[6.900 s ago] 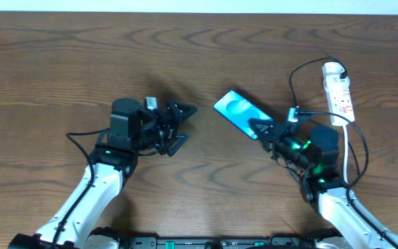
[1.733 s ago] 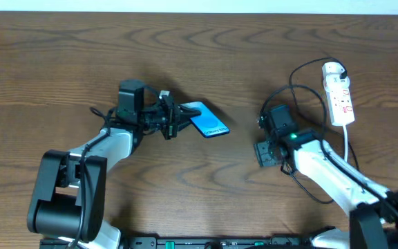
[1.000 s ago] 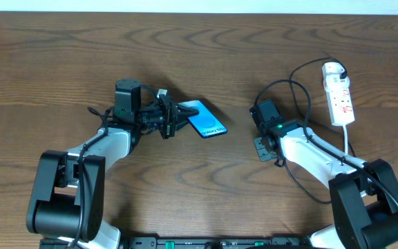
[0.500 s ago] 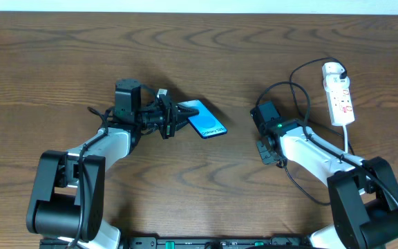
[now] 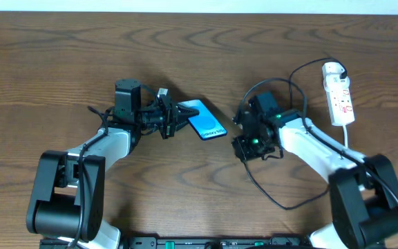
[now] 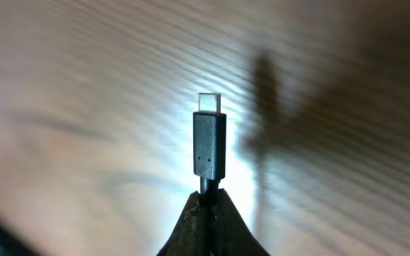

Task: Plug charger to phone and switch on socket
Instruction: 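Grasp the black USB-C cable plug with the right gripper, then carry the USB-C plug toward the bottom port of the held phone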

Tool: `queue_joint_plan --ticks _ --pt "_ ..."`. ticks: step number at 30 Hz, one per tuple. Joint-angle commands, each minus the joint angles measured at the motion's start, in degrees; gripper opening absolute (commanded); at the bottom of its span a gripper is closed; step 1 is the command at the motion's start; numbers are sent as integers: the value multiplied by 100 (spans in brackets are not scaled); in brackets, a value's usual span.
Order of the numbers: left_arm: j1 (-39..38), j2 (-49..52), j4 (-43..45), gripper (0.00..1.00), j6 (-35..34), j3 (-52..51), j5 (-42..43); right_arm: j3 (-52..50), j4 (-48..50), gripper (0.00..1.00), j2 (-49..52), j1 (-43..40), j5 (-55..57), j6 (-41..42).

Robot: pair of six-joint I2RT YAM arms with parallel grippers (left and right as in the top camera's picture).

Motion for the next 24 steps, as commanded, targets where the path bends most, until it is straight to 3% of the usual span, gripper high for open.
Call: queue_joint_plan --ticks 1,5,10,17,21,24 --pt "22 -42 50 7 317 160 343 247 -142 1 -1082 7 -597 -372" --pt "35 -42 310 7 391 160 275 245 -527 1 -2378 22 -597 -632" --pt "35 -42 1720 7 417 160 278 -22 -933 1 -3595 507 -614 -588" --pt "35 -42 2328 7 267 160 262 -553 157 1 -3438 1386 -544 146" --pt "35 -42 2328 7 269 160 260 -555 356 1 -3244 1523 726 953" --pt "35 -42 2483 7 269 160 256 -555 396 1 -3237 1512 1075 1401"
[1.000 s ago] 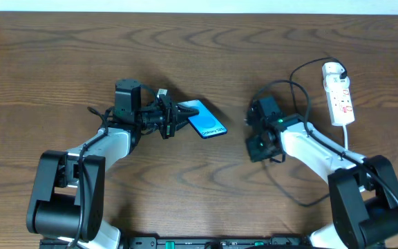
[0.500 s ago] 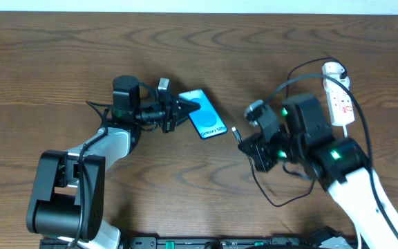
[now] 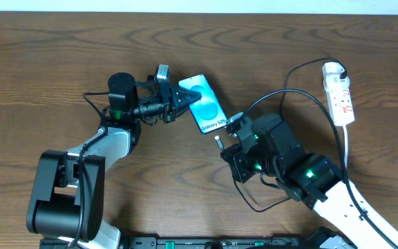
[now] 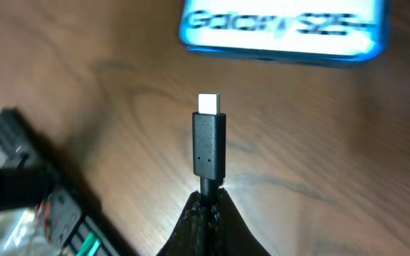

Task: Plug charger to phone and switch on socket
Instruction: 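Carry the USB-C plug toward the bottom port of the held phone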

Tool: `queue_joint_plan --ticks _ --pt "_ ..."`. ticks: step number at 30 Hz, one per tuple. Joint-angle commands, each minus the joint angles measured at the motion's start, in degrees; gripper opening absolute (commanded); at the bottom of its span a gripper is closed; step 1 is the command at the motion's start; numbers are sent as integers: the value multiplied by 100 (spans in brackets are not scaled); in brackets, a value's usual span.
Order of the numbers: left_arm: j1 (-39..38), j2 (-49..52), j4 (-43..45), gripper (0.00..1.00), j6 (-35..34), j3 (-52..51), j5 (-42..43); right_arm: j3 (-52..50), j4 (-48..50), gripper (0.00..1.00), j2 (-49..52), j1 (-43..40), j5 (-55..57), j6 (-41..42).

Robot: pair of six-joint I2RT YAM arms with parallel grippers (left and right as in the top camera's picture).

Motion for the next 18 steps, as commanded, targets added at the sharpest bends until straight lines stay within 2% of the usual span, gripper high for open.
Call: queue_joint_plan --ticks 1,5,14,18 --pt "28 -44 264 7 -31 131 118 -24 50 1 -2 17 476 603" --pt "28 -44 350 7 -33 131 120 -24 55 1 50 17 424 1045" --pt "28 -44 350 8 -33 131 151 -24 203 1 59 4 -374 1040" --pt "31 -44 415 7 -33 131 238 -24 201 1 59 -190 -973 741"
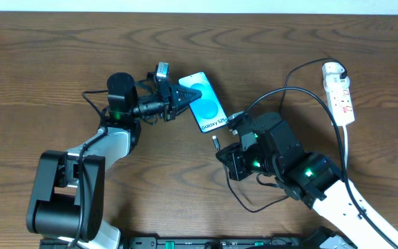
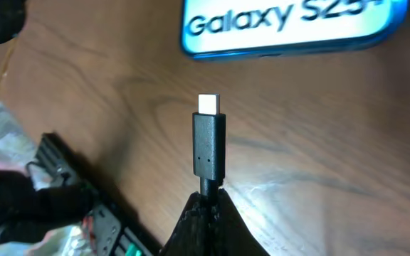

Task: Plug charger to phone and switch on socket
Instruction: 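Carry the USB-C plug toward the bottom port of the held phone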

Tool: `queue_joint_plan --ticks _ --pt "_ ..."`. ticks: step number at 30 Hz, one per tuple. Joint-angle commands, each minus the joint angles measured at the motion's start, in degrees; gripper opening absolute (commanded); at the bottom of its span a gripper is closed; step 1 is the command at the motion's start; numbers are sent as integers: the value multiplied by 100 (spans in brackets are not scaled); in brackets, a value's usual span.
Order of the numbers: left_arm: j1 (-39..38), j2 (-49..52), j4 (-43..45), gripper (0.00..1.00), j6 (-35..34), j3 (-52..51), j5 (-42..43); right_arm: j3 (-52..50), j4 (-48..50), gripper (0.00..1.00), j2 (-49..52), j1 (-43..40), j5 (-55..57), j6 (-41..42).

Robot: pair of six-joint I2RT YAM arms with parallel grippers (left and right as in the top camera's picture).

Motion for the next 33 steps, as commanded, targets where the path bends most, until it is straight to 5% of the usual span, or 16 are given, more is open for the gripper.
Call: queue_joint_plan --ticks 1,8,15,33 --pt "31 -44 107 7 -31 131 232 -24 13 1 11 -184 -592 -262" --pt "50 -44 157 7 -50 131 304 -66 -46 1 11 -404 -859 -584" --pt "254 -44 1119 7 -713 131 573 -94 92 1 85 -415 -859 -321" --pt "254 -44 1134 7 -809 131 702 -94 466 1 168 -442 -796 66"
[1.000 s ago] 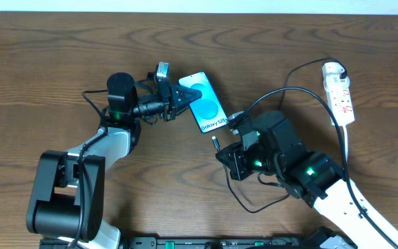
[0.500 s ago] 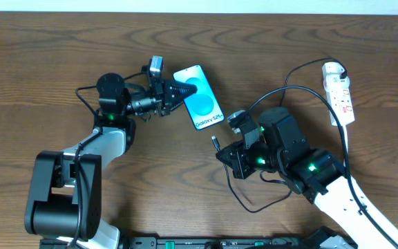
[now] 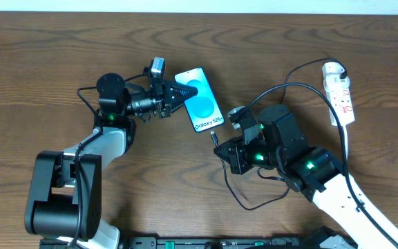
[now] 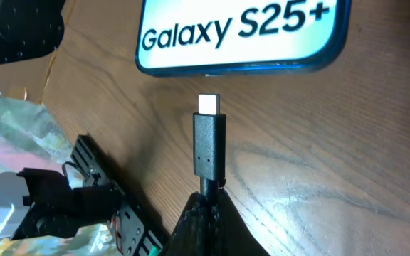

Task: Plug charger to phone and switch on socket
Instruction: 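Carry the USB-C plug toward the bottom port of the held phone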

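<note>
A blue phone (image 3: 200,100) with a lit "Galaxy S25+" screen lies flat at mid-table; my left gripper (image 3: 179,95) is shut on its upper left edge. In the right wrist view the phone's bottom edge (image 4: 240,43) fills the top. My right gripper (image 4: 210,203) is shut on the black cable just behind the dark USB-C plug (image 4: 209,146), whose silver tip points at that edge with a small gap. Overhead, the plug (image 3: 215,138) sits just below the phone's lower right corner. The white socket strip (image 3: 338,93) lies at the far right, its cable (image 3: 302,90) looping to my right gripper.
The wooden table (image 3: 47,62) carries both arms. The black cable (image 3: 254,204) curls in a loop beneath my right arm. My left arm's body (image 4: 55,206) shows at the lower left of the right wrist view, close to the plug's left.
The phone has shifted slightly up and left with my left gripper. The plug tip now sits closer to the phone's bottom edge, and the phone looks larger in the right wrist view.
My right gripper held the plug over bare wood while the left held the phone tilted at mid-table. Then the right arm stood below the phone with the plug facing its bottom edge. The gap has narrowed at each moment since.
</note>
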Tool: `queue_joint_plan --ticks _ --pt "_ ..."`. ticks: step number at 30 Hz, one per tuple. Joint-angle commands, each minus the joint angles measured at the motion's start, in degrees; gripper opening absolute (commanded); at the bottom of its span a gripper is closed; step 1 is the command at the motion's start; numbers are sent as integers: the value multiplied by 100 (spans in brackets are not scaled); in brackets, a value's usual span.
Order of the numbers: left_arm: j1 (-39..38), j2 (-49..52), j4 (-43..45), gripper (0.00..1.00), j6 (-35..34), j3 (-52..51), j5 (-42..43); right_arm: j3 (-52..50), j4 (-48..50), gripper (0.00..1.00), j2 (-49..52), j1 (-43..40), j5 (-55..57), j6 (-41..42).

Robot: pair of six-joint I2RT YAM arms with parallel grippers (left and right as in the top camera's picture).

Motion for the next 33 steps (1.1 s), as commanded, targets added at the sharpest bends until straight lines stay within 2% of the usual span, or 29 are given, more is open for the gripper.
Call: queue_joint_plan --ticks 1,33 --pt "20 -44 76 7 -50 133 118 -42 48 1 11 -28 -35 109" --pt "20 -44 76 8 -55 133 133 -39 192 1 321 -28 -35 348"
